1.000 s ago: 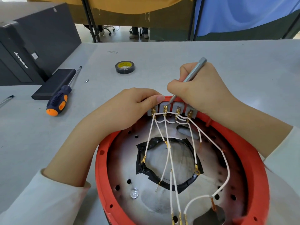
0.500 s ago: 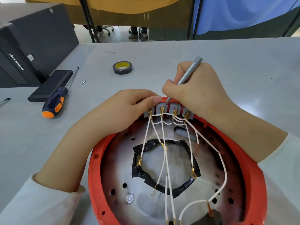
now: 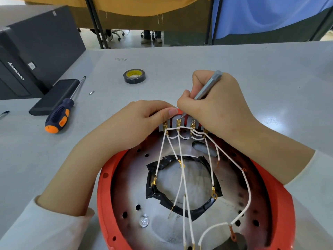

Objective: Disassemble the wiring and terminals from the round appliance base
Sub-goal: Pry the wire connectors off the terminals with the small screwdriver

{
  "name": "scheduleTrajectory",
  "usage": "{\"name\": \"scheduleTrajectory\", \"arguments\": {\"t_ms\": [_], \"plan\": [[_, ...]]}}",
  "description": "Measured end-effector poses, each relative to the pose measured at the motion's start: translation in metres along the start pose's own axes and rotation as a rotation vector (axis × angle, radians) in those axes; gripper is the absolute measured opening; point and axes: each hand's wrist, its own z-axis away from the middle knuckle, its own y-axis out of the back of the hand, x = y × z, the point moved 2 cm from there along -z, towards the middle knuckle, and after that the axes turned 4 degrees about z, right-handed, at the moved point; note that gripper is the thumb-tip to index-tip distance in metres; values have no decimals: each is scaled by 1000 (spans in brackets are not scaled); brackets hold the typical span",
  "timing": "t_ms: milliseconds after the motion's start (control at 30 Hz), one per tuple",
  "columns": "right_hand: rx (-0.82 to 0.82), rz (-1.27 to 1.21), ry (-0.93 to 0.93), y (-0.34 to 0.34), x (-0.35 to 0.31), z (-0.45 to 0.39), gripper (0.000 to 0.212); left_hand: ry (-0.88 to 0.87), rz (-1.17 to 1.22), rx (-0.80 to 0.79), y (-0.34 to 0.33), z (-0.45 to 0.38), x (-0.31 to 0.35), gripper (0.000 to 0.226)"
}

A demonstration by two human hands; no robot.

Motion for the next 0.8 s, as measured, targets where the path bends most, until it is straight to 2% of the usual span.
{"name": "scheduleTrajectory", "arguments": {"t_ms": [100,300,533,600,800], "plan": [[-16,4,-6,-1,-1,-1,39,2,2,14,0,0,0,25],[-134,-180,-214,-4,7,-15,37,36,6,0,0,0,-1,29],[-243,-175,-362,-11,15,-27,36,38,24,-10,0,0,-1,28],[-220,-173,-347,-10,15,-26,35,35,21,-6,0,0,-2,27],[-51,-128,-153,-2,6,-13,37,27,22,-8,0,0,-2,29]]}}
